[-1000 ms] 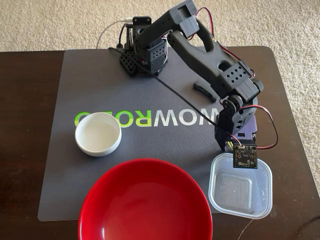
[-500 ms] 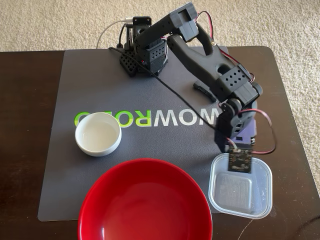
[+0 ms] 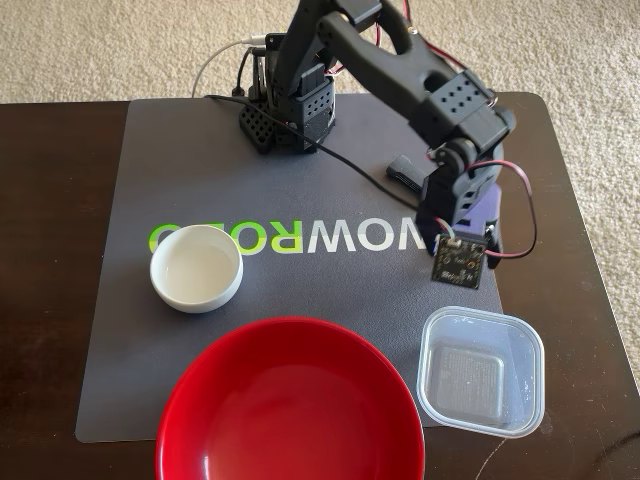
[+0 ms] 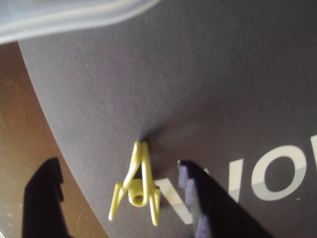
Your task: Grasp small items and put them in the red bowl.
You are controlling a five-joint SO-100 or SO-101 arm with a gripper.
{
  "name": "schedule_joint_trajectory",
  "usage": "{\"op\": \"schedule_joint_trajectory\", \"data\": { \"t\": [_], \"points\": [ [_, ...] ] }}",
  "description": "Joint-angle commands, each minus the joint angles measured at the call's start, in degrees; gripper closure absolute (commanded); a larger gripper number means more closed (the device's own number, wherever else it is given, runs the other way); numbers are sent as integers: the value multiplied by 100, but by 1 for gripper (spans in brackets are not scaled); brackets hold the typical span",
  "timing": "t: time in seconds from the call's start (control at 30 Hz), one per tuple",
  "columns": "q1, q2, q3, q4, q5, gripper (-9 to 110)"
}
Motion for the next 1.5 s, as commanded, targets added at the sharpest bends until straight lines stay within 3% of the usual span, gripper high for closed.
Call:
{"op": "schedule_joint_trajectory", "data": {
  "t": [0.0,0.67,0.97,1.13,1.47],
  "points": [
    [-149,-18,0,-114,-316,72],
    [-352,-369,88,-343,-817,101],
    [-272,-343,97,-396,-844,101],
    [-132,492,53,-334,-940,101],
    [1090,2136,-1187,352,-1380,102]
  ]
}}
